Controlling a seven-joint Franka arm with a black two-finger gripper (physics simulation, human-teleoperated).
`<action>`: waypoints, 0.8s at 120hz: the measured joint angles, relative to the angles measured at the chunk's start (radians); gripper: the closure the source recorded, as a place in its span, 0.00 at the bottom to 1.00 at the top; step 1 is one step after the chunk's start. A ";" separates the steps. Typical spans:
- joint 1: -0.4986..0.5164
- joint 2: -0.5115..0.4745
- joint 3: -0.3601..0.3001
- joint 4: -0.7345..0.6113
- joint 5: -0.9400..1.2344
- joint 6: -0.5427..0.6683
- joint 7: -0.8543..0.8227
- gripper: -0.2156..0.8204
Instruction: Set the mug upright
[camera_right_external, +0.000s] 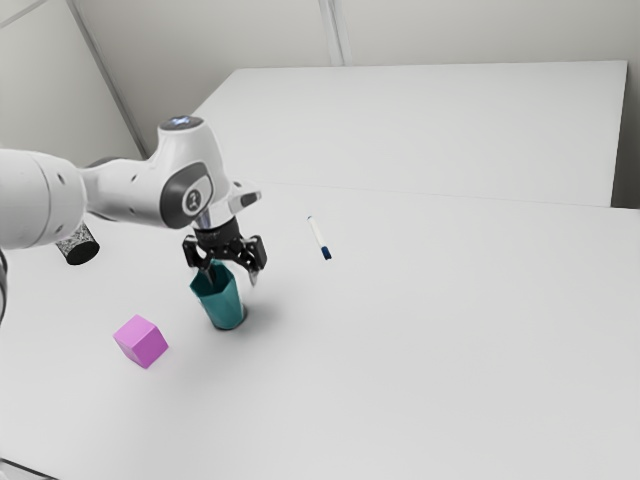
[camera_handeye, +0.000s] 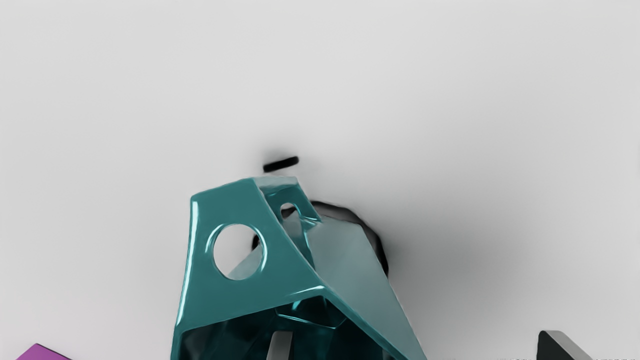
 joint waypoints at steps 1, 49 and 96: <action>0.000 -0.001 0.000 0.002 0.000 -0.001 0.000 0.29; 0.014 -0.055 0.006 0.145 0.022 -0.070 0.058 0.22; 0.249 -0.141 -0.153 0.393 0.075 -0.336 0.152 0.21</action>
